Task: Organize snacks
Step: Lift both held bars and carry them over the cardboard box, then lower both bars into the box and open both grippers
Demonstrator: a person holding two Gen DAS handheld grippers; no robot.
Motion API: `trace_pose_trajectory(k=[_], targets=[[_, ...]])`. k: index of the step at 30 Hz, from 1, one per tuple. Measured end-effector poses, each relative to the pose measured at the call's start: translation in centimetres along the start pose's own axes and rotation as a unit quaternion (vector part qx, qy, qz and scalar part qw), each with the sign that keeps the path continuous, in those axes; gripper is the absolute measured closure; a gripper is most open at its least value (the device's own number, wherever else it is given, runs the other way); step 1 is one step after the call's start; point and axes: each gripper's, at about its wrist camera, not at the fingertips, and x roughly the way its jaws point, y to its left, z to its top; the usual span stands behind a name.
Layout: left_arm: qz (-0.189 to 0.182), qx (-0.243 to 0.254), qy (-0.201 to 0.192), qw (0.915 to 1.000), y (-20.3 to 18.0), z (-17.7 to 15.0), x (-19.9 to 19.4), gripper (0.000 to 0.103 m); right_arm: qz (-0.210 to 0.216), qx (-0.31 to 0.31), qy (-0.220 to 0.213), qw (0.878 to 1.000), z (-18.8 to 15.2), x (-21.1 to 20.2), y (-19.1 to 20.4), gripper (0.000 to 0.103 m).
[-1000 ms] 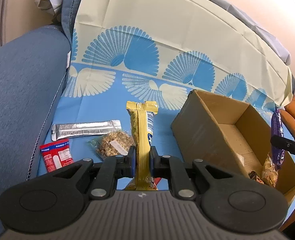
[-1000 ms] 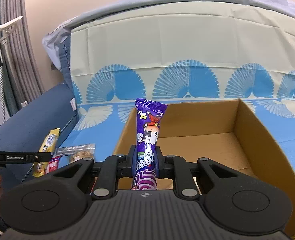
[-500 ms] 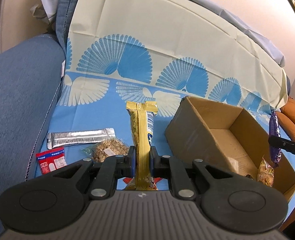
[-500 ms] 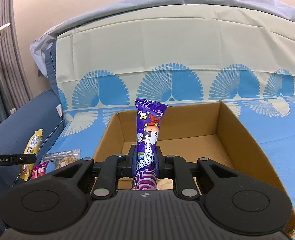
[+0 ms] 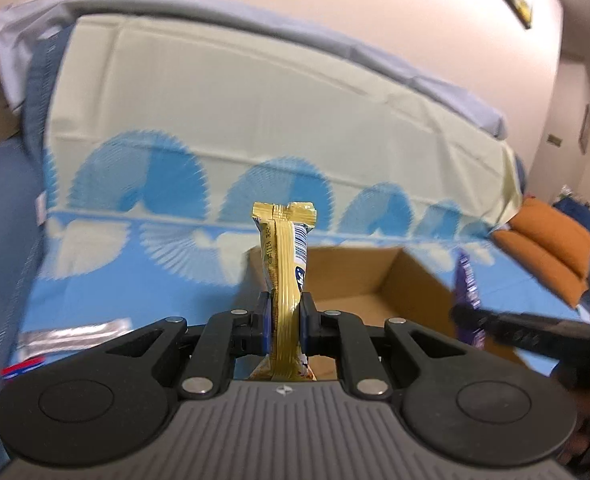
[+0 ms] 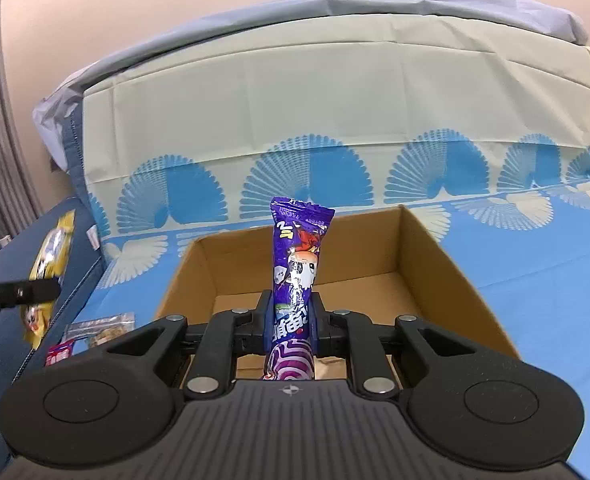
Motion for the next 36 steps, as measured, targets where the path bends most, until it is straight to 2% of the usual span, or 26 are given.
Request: trace_pose_trajectory(k=[4, 8, 16, 24, 36], targets=[[-0.019, 0.016, -0.02, 0.9995, -2.8, -0.8, 0.9, 0.089, -0.017, 0.006, -0.005, 1.0, 0.1, -0.1, -0.9, 0.086], [-0.044, 0.036, 0.002, 0.9984, -4.7, -2.5, 2.1, 0.089, -0.032, 0.004, -0.006, 0.999, 0.0, -0.3, -1.7, 0.086], [-0.078, 0.054, 0.001, 0.9955, -6.4, -3.3, 3.7, 0.089, -0.061, 0.012, -0.009, 0.998, 0.1, -0.4, -3.7, 0.086], [-0.087, 0.026, -0.004, 0.9958, -5.9, -2.9, 4.0, 0.089, -0.1, 0.033, -0.027, 0.994, 0.3, -0.8, -5.1, 0.086], [-0.091, 0.026, -0.006, 0.9955, -6.4, -2.8, 4.0, 0.089, -0.109, 0.038, -0.027, 0.993, 0.2, -0.7, -5.3, 0.086]])
